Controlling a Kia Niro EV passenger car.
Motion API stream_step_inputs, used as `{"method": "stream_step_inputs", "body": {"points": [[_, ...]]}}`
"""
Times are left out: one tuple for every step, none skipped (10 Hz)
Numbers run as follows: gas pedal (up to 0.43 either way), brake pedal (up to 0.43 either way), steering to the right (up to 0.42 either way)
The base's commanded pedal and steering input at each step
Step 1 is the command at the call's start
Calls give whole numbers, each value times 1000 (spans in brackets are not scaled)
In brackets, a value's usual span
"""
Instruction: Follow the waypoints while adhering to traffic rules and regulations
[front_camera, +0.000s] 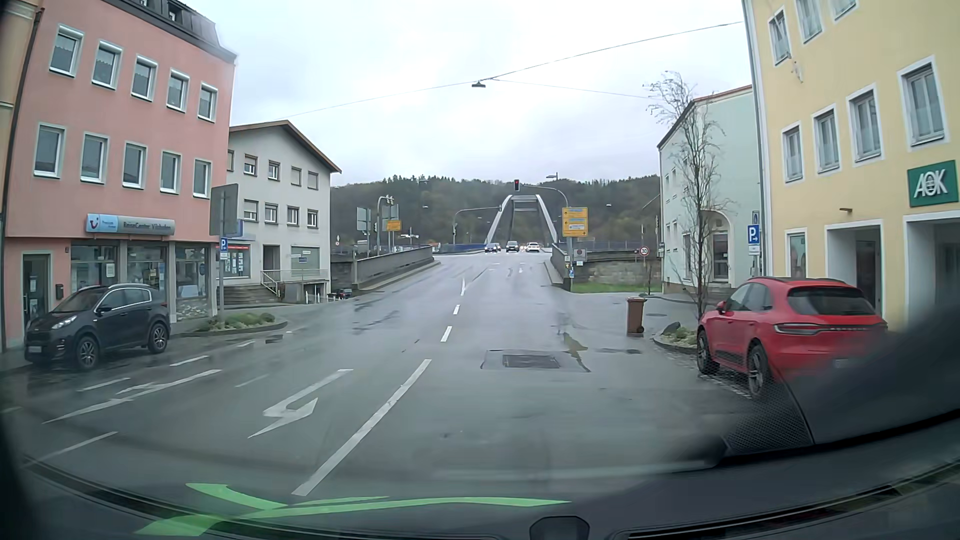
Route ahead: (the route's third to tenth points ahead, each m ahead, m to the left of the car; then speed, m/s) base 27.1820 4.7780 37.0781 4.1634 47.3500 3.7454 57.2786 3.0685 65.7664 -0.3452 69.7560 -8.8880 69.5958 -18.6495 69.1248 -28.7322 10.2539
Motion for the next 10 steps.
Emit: {"method": "stream_step_inputs", "body": {"points": [[0, 73, -15], [0, 85, -9], [0, 98, -8], [0, 110, -6], [0, 116, -5], [0, 122, -5], [0, 140, -3], [0, 146, -4], [0, 152, -4], [0, 159, -4]]}}
